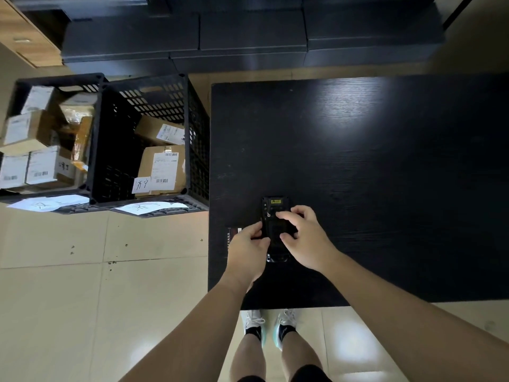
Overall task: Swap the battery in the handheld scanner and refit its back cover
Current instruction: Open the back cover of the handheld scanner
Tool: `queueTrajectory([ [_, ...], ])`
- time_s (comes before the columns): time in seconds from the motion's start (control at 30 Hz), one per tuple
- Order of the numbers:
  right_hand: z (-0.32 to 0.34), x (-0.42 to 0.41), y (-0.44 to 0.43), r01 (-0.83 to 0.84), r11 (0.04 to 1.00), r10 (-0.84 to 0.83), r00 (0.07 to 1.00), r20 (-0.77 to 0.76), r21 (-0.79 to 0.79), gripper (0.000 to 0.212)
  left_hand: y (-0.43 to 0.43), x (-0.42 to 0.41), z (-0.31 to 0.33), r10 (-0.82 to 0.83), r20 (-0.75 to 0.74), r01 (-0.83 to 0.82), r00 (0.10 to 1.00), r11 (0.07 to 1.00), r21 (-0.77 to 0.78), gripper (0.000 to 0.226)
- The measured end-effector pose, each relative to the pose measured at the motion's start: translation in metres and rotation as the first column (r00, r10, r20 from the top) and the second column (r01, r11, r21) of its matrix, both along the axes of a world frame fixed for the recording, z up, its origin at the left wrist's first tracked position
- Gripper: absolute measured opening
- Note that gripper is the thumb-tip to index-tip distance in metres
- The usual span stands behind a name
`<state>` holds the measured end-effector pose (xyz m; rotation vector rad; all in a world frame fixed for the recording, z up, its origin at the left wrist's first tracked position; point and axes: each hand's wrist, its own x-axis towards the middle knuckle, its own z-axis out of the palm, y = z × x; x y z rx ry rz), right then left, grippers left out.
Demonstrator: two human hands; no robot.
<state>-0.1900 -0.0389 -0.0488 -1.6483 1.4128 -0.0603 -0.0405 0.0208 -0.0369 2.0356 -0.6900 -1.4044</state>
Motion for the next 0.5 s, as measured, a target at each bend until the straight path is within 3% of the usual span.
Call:
queueTrajectory([
  [0.5,-0.007,0.014,-0.018,0.045,0.998,-0.045,0.999,-0.006,0.031,0.028,0.003,-0.005,-0.005,0.022,0.024,-0.021,0.999,0.999,-0.029,0.046],
])
